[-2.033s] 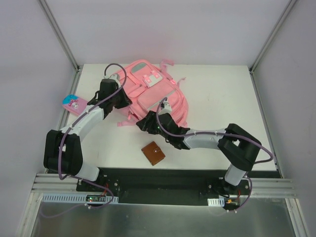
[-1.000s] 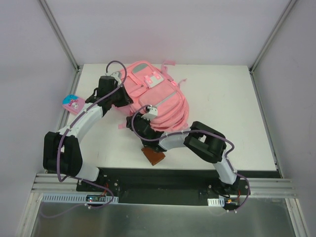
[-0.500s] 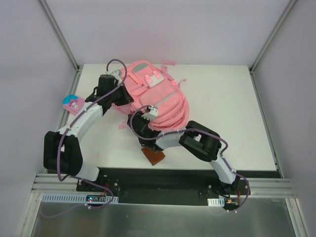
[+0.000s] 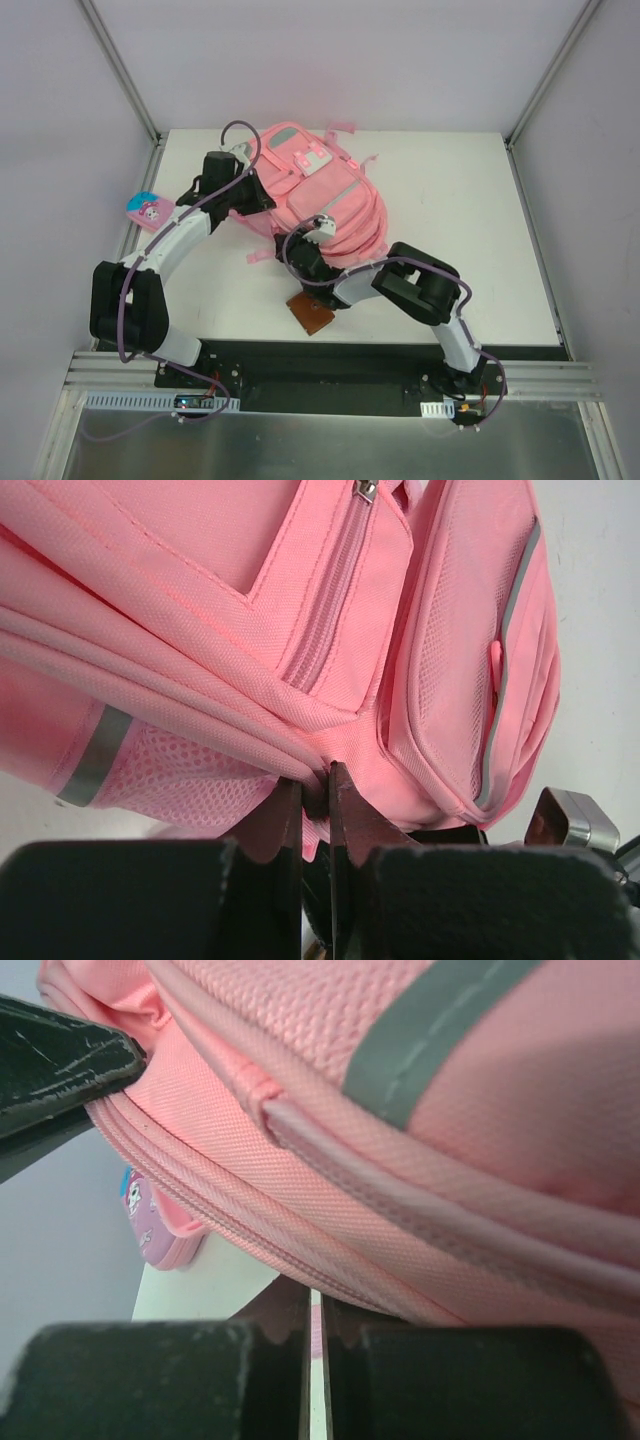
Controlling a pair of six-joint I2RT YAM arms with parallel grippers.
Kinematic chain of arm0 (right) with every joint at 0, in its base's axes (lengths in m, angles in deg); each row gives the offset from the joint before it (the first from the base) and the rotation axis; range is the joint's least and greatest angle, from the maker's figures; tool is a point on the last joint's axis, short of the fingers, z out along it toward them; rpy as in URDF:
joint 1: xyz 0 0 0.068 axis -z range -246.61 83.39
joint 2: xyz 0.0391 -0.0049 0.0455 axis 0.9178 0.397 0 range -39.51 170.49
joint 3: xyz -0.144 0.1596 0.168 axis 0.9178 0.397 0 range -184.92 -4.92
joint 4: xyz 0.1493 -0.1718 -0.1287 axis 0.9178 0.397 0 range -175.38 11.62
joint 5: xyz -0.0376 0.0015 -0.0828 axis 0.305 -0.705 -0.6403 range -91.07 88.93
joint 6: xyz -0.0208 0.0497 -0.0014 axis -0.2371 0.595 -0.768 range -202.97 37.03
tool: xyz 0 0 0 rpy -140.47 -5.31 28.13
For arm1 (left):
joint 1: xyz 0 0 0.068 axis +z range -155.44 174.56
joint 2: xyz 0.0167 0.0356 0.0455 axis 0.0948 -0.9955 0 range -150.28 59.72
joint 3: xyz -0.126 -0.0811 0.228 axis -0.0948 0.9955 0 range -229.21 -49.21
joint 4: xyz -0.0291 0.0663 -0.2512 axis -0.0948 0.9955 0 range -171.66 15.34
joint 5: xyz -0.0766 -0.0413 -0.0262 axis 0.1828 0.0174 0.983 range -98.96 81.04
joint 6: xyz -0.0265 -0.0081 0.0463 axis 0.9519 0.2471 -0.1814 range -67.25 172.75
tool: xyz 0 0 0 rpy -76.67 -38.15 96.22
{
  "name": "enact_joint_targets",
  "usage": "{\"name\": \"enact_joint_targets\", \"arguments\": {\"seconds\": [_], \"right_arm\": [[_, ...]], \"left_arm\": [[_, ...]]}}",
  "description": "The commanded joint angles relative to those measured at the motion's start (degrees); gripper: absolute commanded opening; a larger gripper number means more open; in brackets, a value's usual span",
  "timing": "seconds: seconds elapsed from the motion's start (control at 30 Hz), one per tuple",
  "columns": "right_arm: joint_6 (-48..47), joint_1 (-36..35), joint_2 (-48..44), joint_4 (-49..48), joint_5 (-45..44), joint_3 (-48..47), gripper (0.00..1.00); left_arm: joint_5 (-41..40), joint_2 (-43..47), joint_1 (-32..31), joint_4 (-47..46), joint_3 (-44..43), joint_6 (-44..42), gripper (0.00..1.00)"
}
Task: Pack the student bag
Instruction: Zip the student bag at the center of the board.
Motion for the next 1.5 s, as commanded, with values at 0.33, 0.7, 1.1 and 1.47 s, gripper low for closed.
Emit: {"name": "enact_joint_targets", "arguments": {"seconds": [0.33, 0.7, 1.1, 1.47], "right_arm": [[-2.6, 3.3, -11.9, -9.8, 4.6, 12.7, 0.01], [-21.2, -1.5, -21.1, -6.4, 2.9, 19.4, 0.01], [-28.2, -2.2, -30.2, -6.5, -5.3, 28.9, 0.00], [-17.0, -2.3, -29.3, 1.8, 15.0, 23.0, 0.65]], "left_arm": [[2.2, 0.6, -0.4, 1.3, -1.9, -2.3, 0.00], [-0.2, -1.6, -0.4, 1.1, -1.5, -1.2, 0.00], [-5.7, 1.8, -0.4, 0.3, 3.1, -0.4, 0.00], [2.3, 3.5, -0.4, 0.5, 1.2, -2.3, 0.00]]}}
